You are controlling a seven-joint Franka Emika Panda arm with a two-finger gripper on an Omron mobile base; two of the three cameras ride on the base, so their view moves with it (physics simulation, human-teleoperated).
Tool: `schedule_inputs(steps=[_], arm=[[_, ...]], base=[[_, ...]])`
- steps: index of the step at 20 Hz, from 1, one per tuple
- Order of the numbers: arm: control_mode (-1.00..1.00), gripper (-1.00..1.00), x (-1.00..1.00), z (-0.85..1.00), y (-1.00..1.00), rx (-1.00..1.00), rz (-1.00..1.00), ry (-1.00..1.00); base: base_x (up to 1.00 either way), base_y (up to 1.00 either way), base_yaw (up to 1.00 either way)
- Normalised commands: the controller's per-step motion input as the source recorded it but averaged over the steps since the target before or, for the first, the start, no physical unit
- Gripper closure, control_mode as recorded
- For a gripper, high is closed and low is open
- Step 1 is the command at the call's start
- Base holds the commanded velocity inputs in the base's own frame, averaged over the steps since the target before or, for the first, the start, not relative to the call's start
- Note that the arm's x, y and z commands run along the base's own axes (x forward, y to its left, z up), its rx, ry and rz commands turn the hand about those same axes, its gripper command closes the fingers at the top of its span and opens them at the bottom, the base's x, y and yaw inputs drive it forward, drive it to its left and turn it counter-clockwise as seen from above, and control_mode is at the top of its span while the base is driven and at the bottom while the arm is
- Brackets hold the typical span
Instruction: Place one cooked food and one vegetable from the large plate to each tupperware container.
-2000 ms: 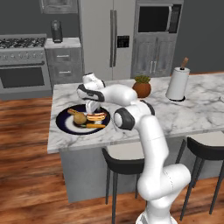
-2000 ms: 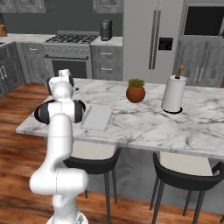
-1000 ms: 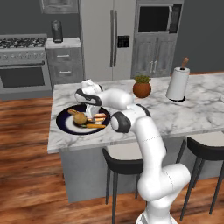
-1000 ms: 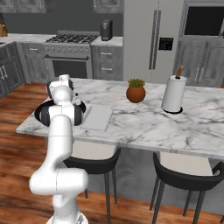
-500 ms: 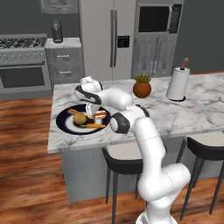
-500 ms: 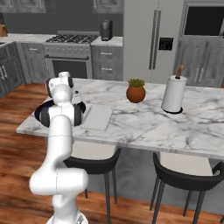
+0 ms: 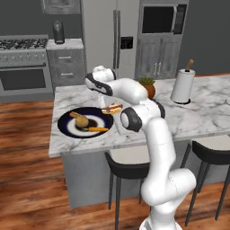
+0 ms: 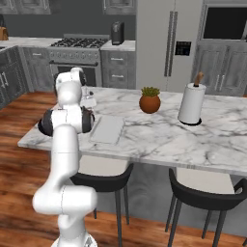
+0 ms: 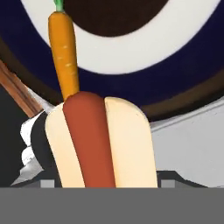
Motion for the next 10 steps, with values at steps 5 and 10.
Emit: schedule_inputs(steps=[5,10], arm=[[-1.00,1.00,-1.00,0.29,-0.66,0.04,0.00,-0.16],[-1.00,1.00,-0.37,0.22,-0.36,0.00,-0.15,-0.12]], base=[[0.00,0.00,0.00],[0.00,0.00,0.00]])
